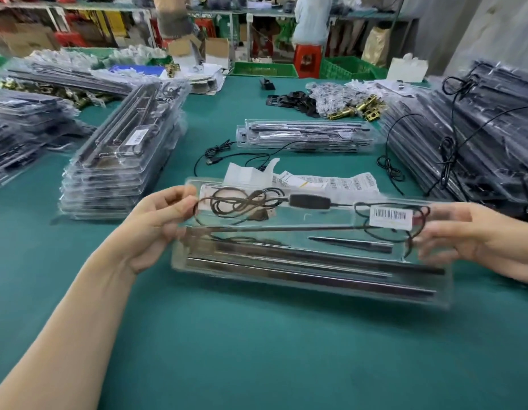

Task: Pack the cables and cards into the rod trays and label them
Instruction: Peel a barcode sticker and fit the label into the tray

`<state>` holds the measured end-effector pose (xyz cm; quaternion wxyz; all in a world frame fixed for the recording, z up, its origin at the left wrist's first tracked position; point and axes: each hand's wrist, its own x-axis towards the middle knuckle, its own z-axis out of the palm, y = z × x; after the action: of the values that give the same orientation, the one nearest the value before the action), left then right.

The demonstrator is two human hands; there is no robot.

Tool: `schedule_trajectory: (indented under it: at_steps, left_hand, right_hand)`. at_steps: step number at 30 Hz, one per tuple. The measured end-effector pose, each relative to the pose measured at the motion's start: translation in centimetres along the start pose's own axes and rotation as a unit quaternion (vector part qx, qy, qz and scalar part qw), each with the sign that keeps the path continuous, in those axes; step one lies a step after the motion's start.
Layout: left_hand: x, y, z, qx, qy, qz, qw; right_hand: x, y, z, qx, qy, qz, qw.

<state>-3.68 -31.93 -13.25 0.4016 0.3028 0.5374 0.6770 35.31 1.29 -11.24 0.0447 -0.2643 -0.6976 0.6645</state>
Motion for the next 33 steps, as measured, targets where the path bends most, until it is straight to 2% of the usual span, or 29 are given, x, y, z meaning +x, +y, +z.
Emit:
schedule_trajectory:
  at_steps: [2,5,7,10,12,15,16,19,21,22,25,29,33]
  left_hand:
    - [-0.4,0.5,-0.4,-0.014,-0.039,-0.024,0.999]
    - [-1.4,1.1,-0.7,-0.023,-0.107,-0.063,0.992]
    - [-2.1,1.2,-0.9,-0.020,-0.097,-0.082,0.992]
    - [-3.3,1.6,-1.2,-0.005,-0.036,-0.081,0.996]
    - [-4.0,2.2,-0.8,-0.049,-0.013,-0.058,0.997]
    - [-4.7,3.6,-0.3,-0.173,-0.061,-0.061,0.981]
    - [-4.9,4.2,-0.3,-0.206,-0.054,-0.051,0.976]
    - [-3.8,5.9,-1.3,-0.261,0.042,-0.034,0.964]
    - [-2.7,7.1,-1.5,-0.166,0.191,0.063,0.965]
    - [-2.1,7.6,-1.6,-0.152,0.219,0.093,0.959]
    - [0.5,9.4,-1.3,-0.149,0.278,0.130,0.940]
    - [3.5,10.6,-1.1,-0.139,0.383,0.125,0.904]
    - [5.1,11.1,-1.8,-0.146,0.422,0.114,0.887]
  right_hand:
    - [0.1,-0.5,1.3,0.052,0.081,-0.065,0.993]
    - [0.6,-3.8,3.3,0.062,0.161,-0.104,0.979]
    - [1.0,-6.5,4.1,0.040,0.160,-0.099,0.981]
    - [1.6,-10.1,4.9,0.003,0.150,-0.065,0.987]
    - [2.2,-11.8,5.4,0.003,0.157,-0.050,0.986]
    - [2.6,-12.5,6.2,0.087,0.142,-0.074,0.983]
    - [2.6,-12.2,6.4,0.119,0.140,-0.088,0.979]
    - [2.4,-9.8,7.5,0.175,0.170,-0.096,0.965]
    - [2.4,-7.4,8.7,0.188,0.188,-0.075,0.961]
    - [2.4,-6.1,9.4,0.191,0.190,-0.062,0.961]
    - [2.1,-2.7,11.5,0.195,0.189,-0.041,0.962]
    - [1.6,-0.4,13.4,0.221,0.192,-0.048,0.955]
    - [1.3,0.3,14.2,0.241,0.192,-0.061,0.949]
